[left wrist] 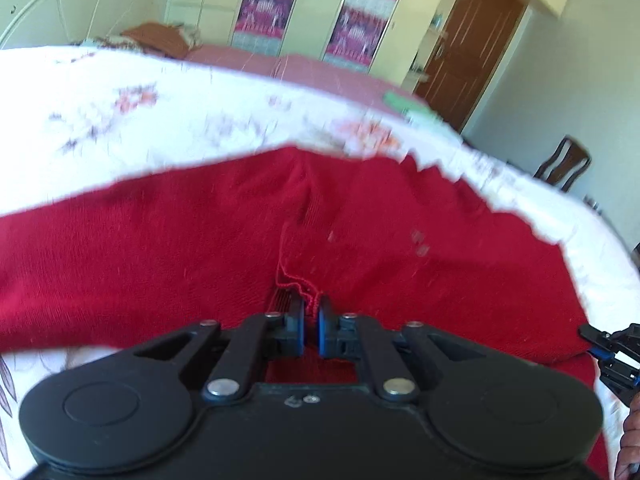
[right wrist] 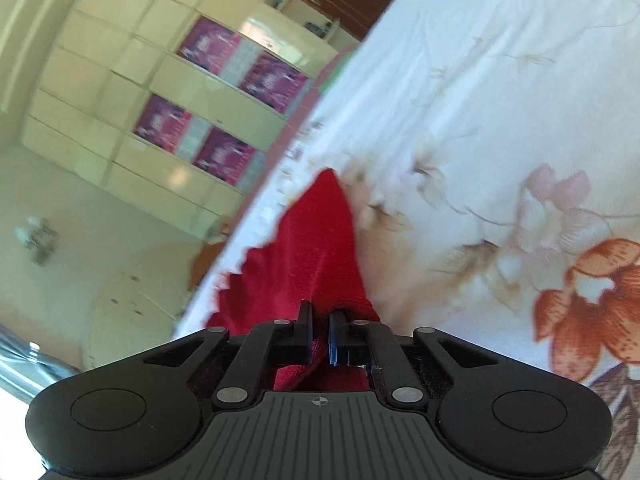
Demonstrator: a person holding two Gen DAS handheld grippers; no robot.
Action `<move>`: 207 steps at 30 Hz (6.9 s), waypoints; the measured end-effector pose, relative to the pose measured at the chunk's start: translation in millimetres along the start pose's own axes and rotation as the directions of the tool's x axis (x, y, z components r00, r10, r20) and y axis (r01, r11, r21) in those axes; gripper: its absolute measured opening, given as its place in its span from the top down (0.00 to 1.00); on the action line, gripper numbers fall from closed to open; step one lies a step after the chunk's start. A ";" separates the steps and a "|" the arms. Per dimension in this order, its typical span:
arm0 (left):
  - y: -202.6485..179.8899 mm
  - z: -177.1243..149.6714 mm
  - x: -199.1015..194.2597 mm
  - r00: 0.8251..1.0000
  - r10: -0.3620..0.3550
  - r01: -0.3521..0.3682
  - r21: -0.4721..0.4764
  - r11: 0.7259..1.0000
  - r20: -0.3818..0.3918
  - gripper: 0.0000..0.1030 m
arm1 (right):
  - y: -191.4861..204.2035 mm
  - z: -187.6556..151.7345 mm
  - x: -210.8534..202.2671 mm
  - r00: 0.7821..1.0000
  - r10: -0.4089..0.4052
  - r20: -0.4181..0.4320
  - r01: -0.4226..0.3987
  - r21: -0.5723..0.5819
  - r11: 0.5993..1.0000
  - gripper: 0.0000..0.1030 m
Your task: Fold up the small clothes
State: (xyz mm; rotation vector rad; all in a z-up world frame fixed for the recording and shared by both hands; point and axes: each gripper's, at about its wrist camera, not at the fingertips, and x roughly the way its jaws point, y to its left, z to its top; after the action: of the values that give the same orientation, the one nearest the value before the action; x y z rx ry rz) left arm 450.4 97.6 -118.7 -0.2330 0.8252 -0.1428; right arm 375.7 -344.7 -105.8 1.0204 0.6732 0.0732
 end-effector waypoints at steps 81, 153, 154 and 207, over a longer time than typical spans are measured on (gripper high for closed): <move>-3.6 -50.3 -64.2 0.987 0.123 -0.128 0.041 0.991 0.106 0.33 | 59.0 -41.8 24.2 0.953 -0.299 -0.049 0.189 -0.677 0.711 0.08; -116.0 -46.8 -35.5 0.989 -0.136 0.111 0.306 0.945 0.062 0.60 | 68.6 -39.0 34.2 0.982 0.001 -0.189 -0.045 -0.228 0.973 0.26; -107.9 -48.7 -43.1 0.989 -0.127 0.100 0.297 0.950 0.074 0.60 | 71.1 -40.9 38.5 0.979 0.004 -0.203 -0.052 -0.232 0.971 0.26; -13.8 -15.1 -27.9 0.980 0.197 -0.192 -0.223 0.956 -0.002 0.61 | 156.5 -11.6 4.2 0.996 0.072 -0.046 -0.085 -0.513 0.854 0.96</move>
State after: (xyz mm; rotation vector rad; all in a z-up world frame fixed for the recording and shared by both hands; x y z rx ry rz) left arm 420.0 88.0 -105.2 -0.3611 0.8395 0.1381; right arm 411.3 -250.0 14.3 0.5257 0.5889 0.3235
